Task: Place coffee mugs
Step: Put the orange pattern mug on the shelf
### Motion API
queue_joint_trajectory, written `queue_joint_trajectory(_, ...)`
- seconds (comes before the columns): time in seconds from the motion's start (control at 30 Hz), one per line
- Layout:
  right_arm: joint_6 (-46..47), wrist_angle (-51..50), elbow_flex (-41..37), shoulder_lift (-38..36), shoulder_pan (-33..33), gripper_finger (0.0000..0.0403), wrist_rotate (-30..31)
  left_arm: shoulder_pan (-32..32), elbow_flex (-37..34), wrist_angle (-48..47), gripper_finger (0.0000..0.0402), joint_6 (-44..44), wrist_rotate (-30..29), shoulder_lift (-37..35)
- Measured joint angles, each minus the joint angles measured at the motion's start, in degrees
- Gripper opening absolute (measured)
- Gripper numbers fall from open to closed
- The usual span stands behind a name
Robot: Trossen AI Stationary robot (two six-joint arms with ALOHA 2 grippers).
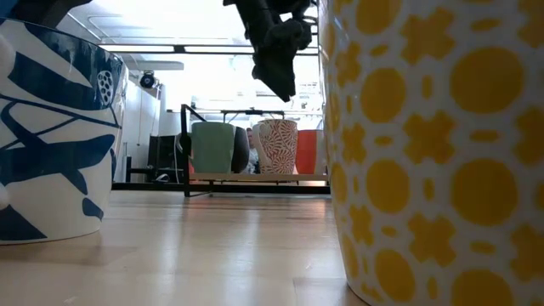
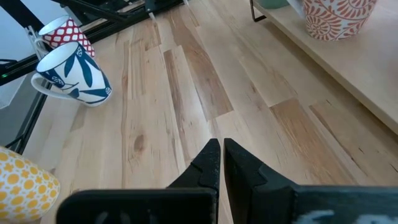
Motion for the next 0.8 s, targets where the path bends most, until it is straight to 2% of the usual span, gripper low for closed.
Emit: queue_joint_trajectory(0.8,0.0,-0.5,0.0,0.0,0.0,0.0002,0.0,0.4,-0.1,0.5,0.0168,2.8,-1.4,8.8)
